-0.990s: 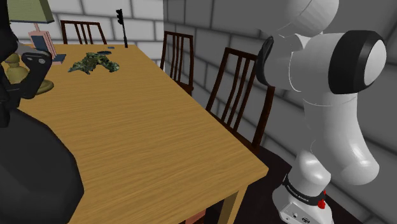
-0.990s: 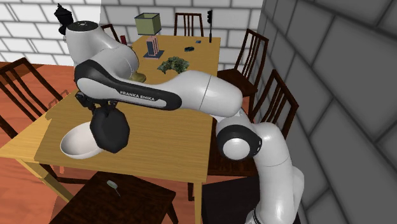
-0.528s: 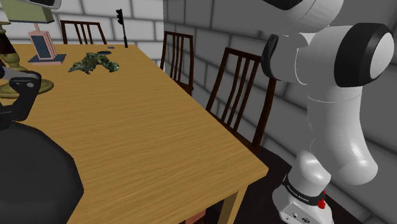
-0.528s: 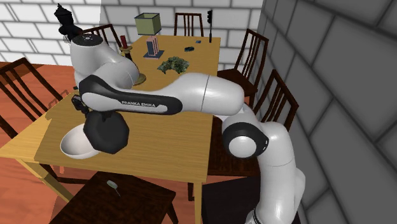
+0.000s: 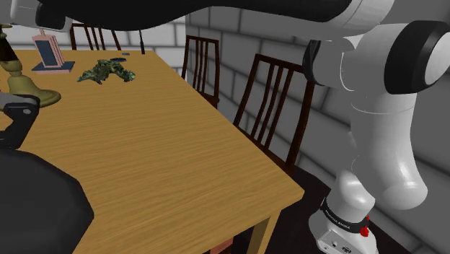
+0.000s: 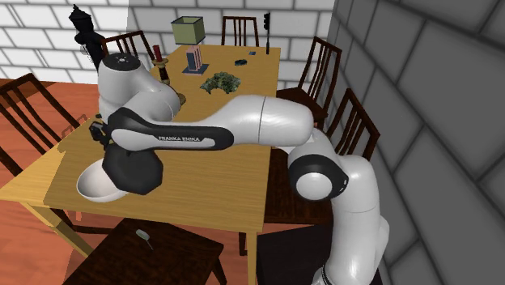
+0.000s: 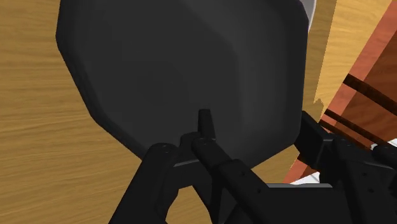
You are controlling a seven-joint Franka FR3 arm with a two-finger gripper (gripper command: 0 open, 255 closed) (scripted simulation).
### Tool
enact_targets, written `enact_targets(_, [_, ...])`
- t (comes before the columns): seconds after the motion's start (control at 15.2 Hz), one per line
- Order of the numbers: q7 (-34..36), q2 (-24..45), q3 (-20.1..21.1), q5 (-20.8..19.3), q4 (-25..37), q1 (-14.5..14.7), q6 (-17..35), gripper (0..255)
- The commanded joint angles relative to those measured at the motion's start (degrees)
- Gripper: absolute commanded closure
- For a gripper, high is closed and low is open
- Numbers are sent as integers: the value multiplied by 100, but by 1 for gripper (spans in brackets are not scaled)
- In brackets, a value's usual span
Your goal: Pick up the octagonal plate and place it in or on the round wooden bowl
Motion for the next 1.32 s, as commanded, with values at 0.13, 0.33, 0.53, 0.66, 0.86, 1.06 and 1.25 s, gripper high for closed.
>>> enact_targets(0.13, [-32, 44, -125, 54, -80, 62, -1303, 255])
enact_targets(0.33, [37, -80, -129, 88, -426, 42, -1069, 0])
enact_targets(0.53, [-67, -378, -87, 254, -697, -135, -1075, 0])
enact_targets(0.66, [-62, 20, -188, 92, 94, 135, -1482, 0])
enact_targets(0.86, [-101, 49, -205, 81, 693, 265, -2040, 0])
enact_targets(1.06, [-101, 48, -206, 82, 692, 265, -2040, 0])
enact_targets(1.25, [-101, 49, -206, 81, 694, 266, -2040, 0])
